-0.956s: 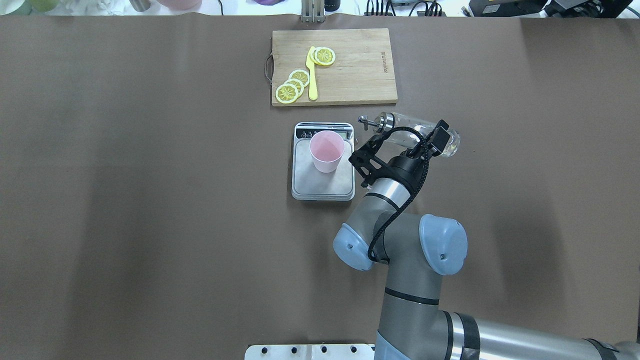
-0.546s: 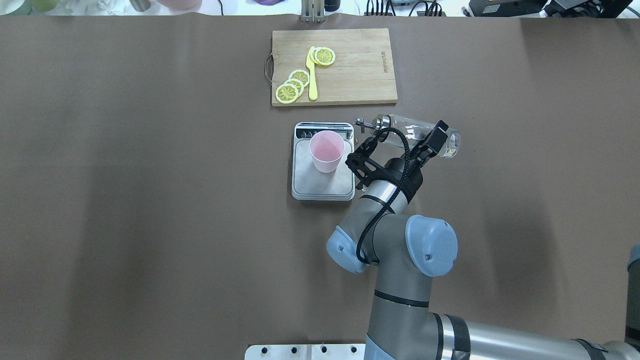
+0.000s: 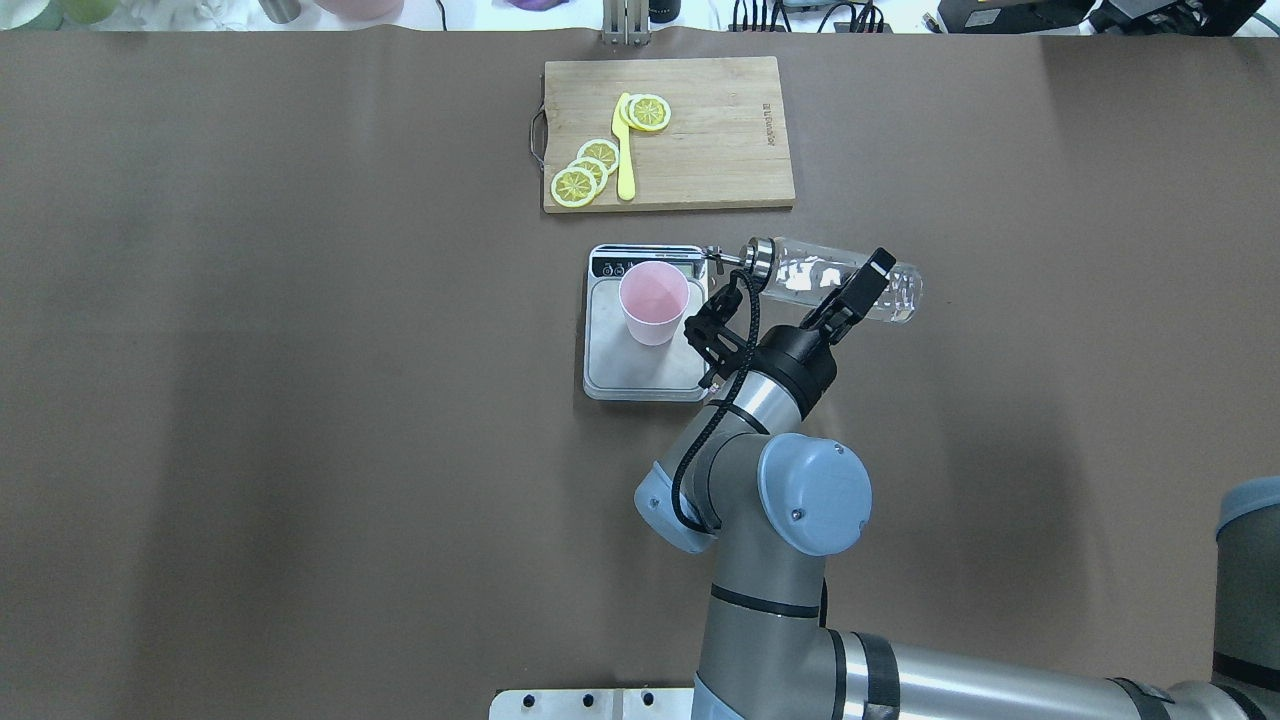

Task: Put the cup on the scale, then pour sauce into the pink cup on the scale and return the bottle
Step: 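Tilt the bottle spout down over the pink cup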

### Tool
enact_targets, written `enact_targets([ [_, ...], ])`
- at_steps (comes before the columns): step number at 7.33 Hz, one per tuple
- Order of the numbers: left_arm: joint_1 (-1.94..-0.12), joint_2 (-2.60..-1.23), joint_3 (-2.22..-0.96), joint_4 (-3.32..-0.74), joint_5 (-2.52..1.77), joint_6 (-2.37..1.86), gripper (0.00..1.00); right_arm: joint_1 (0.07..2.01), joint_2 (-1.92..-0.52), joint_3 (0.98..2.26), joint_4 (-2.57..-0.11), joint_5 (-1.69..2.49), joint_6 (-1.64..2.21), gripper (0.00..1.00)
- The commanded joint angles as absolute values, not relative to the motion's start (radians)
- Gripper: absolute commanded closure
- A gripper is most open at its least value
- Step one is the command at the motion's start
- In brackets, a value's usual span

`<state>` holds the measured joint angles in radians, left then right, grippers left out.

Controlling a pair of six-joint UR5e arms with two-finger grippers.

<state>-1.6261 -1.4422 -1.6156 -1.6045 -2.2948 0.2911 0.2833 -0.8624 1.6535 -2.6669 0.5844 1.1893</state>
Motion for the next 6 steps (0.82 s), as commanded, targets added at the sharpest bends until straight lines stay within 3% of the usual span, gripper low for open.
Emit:
enact_targets([
  [1, -1.626, -1.442, -1.612, -1.605, -2.296, 0.291, 0.02, 0.282, -0.845, 1.641, -2.742, 0.584, 1.207, 1.0],
  [6, -1.626, -1.443, -1.606, -1.603, -2.295, 0.291, 0.02, 0.273, -0.773, 1.554, -2.819, 0.584, 1.239, 1.0],
])
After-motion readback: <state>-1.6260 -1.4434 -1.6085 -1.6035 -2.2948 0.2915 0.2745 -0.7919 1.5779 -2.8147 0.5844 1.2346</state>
